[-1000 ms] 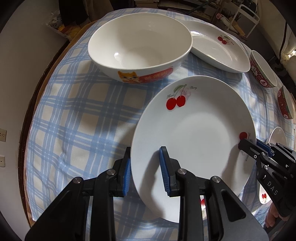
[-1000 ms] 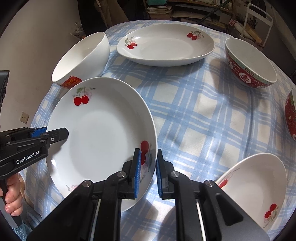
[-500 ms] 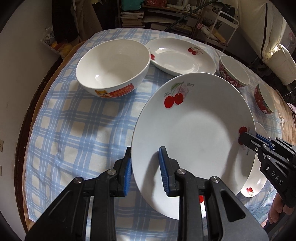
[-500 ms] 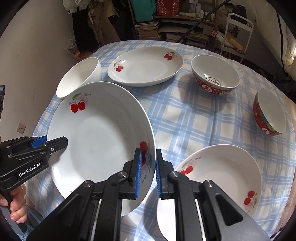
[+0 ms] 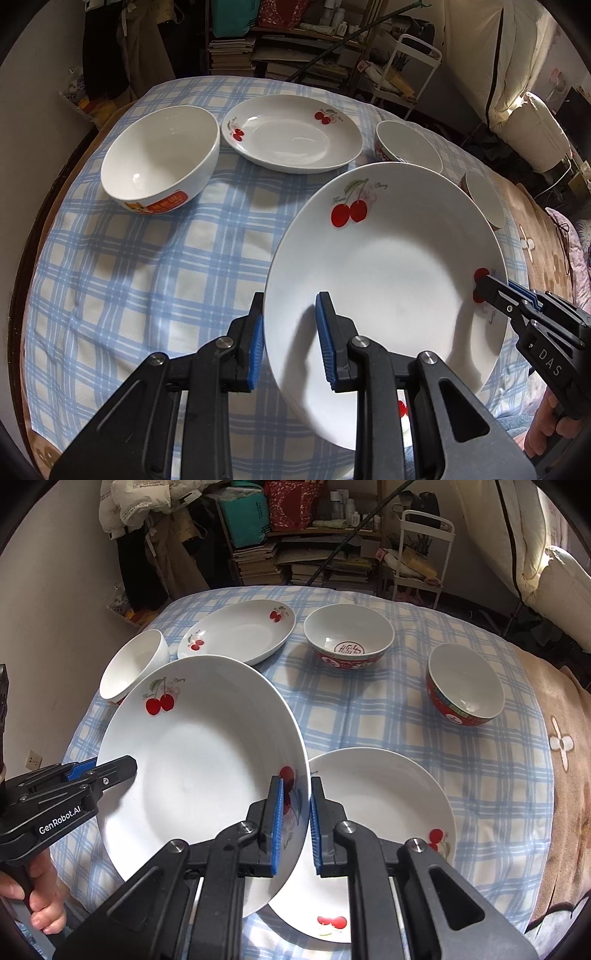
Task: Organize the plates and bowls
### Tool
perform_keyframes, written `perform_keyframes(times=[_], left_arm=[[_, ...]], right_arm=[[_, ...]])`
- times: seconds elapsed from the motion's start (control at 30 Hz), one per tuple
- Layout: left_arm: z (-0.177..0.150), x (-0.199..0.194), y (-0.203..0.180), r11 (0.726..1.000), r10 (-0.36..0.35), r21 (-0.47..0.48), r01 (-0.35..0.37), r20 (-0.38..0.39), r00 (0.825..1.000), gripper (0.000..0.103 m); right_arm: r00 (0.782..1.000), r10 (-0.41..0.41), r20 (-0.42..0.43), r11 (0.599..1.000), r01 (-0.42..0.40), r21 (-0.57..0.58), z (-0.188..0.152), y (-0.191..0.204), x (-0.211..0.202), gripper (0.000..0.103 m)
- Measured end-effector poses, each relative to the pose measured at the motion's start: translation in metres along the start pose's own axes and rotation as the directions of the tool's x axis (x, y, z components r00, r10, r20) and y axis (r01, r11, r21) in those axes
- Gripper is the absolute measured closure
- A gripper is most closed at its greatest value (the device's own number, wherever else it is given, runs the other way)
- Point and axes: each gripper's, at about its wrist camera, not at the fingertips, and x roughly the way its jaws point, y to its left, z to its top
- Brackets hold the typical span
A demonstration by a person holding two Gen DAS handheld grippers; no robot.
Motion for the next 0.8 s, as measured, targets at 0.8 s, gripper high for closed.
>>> perform_keyframes(times=[0.8], left_arm=[[-0.014,0.051,-0.092,0.989,-0.057,0.131,0.067,-0.083,0.995,0.077]], right_arm=[[0.99,-0.103,-0.092,0.981,0.116,0.152,-0.018,-0.096,0.003,0.09]])
